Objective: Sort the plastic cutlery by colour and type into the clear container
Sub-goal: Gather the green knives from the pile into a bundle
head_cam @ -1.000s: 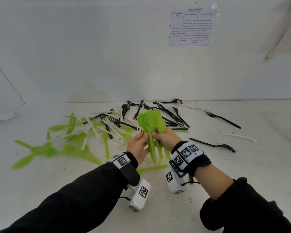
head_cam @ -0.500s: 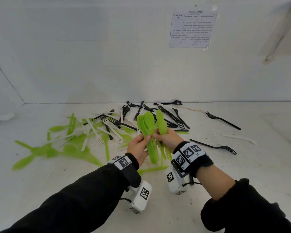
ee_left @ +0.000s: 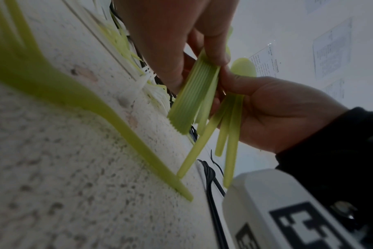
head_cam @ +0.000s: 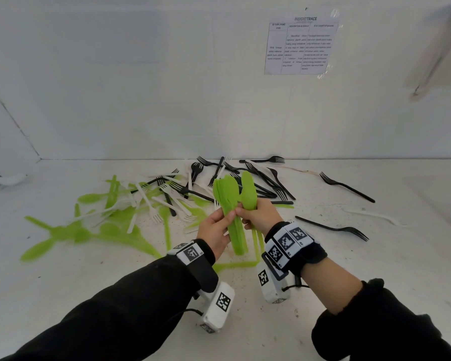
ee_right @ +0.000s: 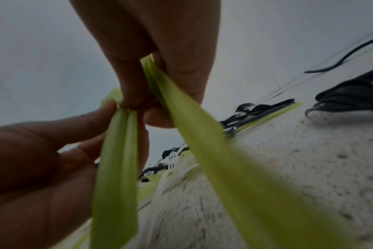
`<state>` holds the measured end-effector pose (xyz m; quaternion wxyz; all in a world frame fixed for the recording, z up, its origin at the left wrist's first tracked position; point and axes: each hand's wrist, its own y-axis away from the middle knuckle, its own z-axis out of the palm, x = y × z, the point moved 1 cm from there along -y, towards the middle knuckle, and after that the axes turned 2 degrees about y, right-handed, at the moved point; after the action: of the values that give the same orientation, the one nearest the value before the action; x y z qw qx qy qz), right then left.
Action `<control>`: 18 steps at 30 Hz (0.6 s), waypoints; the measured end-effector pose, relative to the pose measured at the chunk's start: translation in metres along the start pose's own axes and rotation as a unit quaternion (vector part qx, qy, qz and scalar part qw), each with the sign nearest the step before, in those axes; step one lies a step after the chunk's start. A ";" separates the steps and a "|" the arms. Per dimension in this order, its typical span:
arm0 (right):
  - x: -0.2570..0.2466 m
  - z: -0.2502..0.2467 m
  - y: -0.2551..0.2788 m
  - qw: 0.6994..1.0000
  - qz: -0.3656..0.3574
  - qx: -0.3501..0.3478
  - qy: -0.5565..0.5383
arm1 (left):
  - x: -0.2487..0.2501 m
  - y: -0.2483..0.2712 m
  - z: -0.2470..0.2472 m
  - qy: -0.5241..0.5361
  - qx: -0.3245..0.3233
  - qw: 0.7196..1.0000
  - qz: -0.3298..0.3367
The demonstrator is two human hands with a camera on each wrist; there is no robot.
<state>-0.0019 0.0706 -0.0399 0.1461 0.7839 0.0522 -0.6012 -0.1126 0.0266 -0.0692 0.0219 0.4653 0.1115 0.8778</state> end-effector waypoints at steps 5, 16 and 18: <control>0.001 0.004 0.000 1.000 -0.006 -0.010 0.008 | -0.001 0.001 -0.002 0.006 0.013 1.000 0.004; 0.000 0.004 0.004 0.995 -0.060 -0.026 0.076 | 0.003 0.001 0.000 0.019 0.014 0.999 -0.028; 0.001 0.005 0.004 0.997 -0.047 -0.029 0.060 | 0.003 0.002 0.001 0.020 0.016 0.999 -0.027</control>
<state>-0.0053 0.0653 -0.0413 0.1367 0.8104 0.1151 -0.5579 -0.1131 0.0253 -0.0656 0.0361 0.4444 0.1384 0.8844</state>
